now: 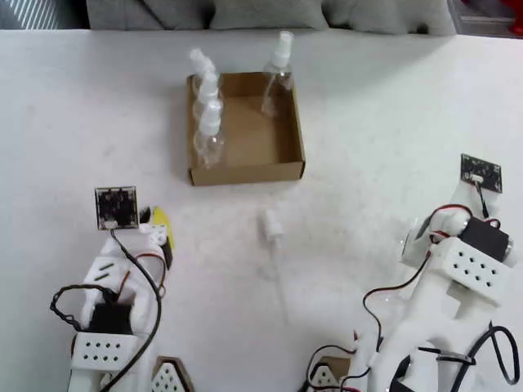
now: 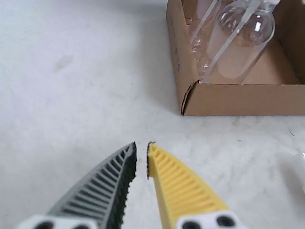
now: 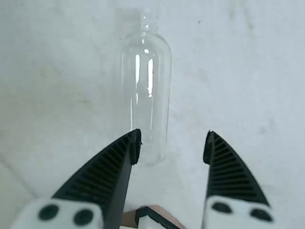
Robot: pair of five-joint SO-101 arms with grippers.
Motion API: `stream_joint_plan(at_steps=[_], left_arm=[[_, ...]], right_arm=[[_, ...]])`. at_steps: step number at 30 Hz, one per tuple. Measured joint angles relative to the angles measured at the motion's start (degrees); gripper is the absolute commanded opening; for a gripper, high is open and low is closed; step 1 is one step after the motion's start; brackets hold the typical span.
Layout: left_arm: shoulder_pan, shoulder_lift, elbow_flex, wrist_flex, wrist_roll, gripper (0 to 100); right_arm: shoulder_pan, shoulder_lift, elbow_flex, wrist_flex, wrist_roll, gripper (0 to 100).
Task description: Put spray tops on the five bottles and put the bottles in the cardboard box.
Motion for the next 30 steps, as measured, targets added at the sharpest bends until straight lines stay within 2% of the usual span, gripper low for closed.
stream_joint_plan(at_steps=[5, 13, 27, 30], left_arm=[[0.00, 0.00, 0.00, 0.00, 0.00, 6], [0.18, 0.00, 0.00, 0.00, 0.09, 7], [1.23, 0.00, 0.00, 0.00, 0.00, 7], [1.23, 0.00, 0.00, 0.00, 0.00, 7]], right_arm=[[-2.81, 1.58, 0.00, -5.71, -5.80, 18.8], [-4.66, 13.54, 0.00, -13.89, -6.51, 19.0], [-5.45, 26.99, -9.32, -14.42, -6.59, 19.0], [-5.45, 30.15, -13.80, -10.64, -4.57, 19.0]])
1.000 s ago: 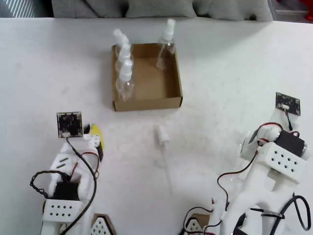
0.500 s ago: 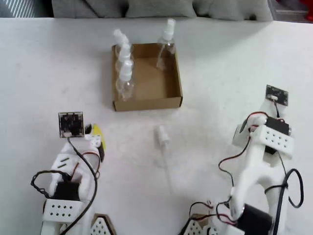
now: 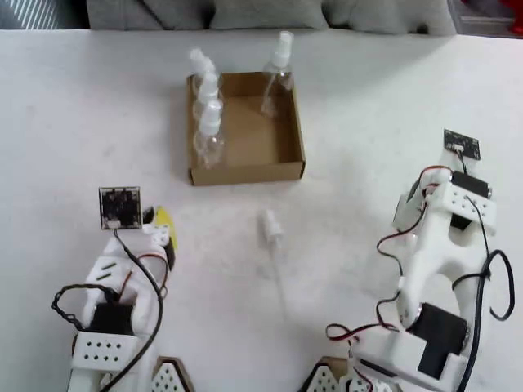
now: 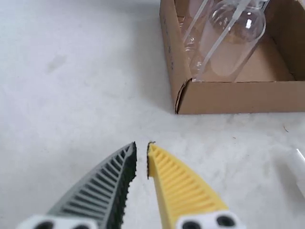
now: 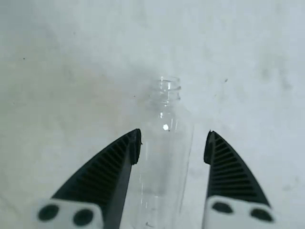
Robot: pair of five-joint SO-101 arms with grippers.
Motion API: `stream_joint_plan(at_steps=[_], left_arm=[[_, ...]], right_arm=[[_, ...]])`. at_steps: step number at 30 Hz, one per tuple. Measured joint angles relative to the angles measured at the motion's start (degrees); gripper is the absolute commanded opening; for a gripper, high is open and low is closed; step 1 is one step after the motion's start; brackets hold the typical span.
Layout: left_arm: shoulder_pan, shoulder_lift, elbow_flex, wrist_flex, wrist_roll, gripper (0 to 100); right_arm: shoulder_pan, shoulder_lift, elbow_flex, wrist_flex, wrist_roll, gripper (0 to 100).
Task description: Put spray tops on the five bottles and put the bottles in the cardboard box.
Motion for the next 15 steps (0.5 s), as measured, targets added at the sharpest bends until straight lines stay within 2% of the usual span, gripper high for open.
stream_joint_plan(at_steps=[7, 12, 15], left_arm=[[0.00, 0.00, 0.00, 0.00, 0.00, 7], [0.00, 0.00, 0.00, 0.00, 0.00, 7], [0.00, 0.00, 0.00, 0.00, 0.00, 7]], right_arm=[[-0.18, 5.54, -12.13, 12.04, 0.79, 19.1], [-2.29, 8.79, -14.51, 14.86, 0.79, 19.2], [-3.69, 10.99, -14.59, 15.12, 0.18, 23.8]])
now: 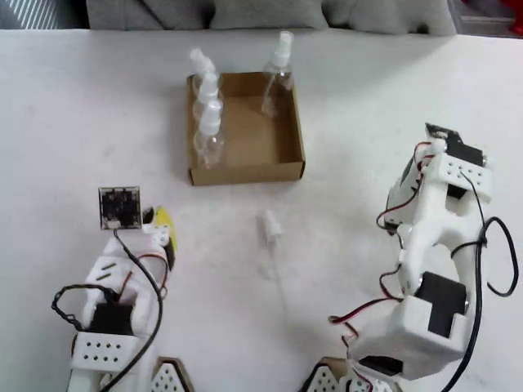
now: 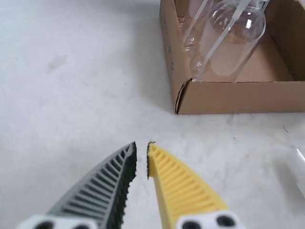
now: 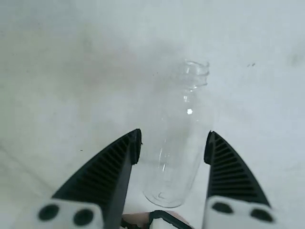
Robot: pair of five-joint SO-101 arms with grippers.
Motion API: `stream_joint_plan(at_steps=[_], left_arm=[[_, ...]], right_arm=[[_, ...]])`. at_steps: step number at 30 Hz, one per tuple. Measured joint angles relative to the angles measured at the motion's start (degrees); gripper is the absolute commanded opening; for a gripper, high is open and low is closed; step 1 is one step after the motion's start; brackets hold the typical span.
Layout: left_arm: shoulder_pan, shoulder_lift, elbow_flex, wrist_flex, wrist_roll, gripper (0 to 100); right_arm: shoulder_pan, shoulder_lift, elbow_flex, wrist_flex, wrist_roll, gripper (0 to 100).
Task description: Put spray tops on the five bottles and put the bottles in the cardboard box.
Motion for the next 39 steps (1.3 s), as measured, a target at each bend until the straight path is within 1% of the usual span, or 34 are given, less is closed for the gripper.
stream_joint_plan(at_steps=[2, 4, 12, 17, 23, 29, 34, 39], left_arm=[[0.00, 0.00, 0.00, 0.00, 0.00, 7], [0.00, 0.00, 0.00, 0.00, 0.00, 7], [0.00, 0.00, 0.00, 0.00, 0.00, 7], [0.00, 0.00, 0.00, 0.00, 0.00, 7], [0.00, 0.00, 0.00, 0.00, 0.00, 7], [0.00, 0.00, 0.00, 0.00, 0.00, 7], [0.00, 0.00, 0.00, 0.00, 0.00, 7], [0.00, 0.00, 0.00, 0.00, 0.00, 7]], right_arm=[[-0.09, 0.97, 0.00, 0.00, -2.37, 26.3], [0.18, 1.58, 0.00, 0.00, -3.52, 26.2], [-0.35, 2.11, 0.00, -1.32, -3.78, 26.2], [-0.35, 2.11, 0.00, -4.22, -3.78, 26.2], [-0.09, 2.11, 4.04, -8.53, -3.78, 26.2], [0.09, 2.11, 6.59, -9.32, -4.31, 26.4], [1.23, 2.11, 8.44, -13.45, -8.35, 26.4], [1.41, 2.11, 10.11, -17.14, -9.32, 26.3]])
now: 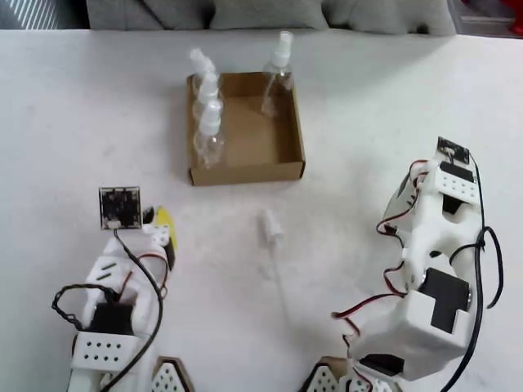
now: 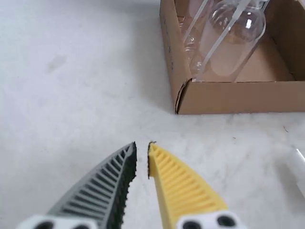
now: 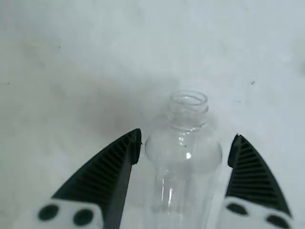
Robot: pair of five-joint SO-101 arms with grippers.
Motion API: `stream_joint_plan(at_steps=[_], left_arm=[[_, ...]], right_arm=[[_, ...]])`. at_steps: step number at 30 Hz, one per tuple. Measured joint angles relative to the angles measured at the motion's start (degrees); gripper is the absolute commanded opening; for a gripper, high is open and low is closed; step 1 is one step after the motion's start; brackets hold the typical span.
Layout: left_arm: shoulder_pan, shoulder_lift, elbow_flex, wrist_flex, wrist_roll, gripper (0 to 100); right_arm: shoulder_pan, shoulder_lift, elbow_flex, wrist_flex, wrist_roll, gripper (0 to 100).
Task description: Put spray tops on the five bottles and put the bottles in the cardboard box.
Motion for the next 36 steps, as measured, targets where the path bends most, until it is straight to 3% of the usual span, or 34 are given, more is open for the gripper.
stream_joint_plan(at_steps=[21, 23, 27, 29, 36], left_arm=[[0.00, 0.00, 0.00, 0.00, 0.00, 7], [0.00, 0.00, 0.00, 0.00, 0.00, 7], [0.00, 0.00, 0.00, 0.00, 0.00, 7], [0.00, 0.00, 0.00, 0.00, 0.00, 7], [0.00, 0.00, 0.00, 0.00, 0.00, 7]], right_arm=[[0.18, 6.51, -1.32, -2.11, -3.08, 25.5], [0.18, 6.51, -1.32, -2.11, -3.16, 20.4], [0.62, 6.51, -1.32, -2.81, -3.16, 0.4], [0.70, 6.51, -1.32, -3.87, -3.25, 3.7], [0.62, 4.84, -1.49, -3.87, -2.11, 1.5]])
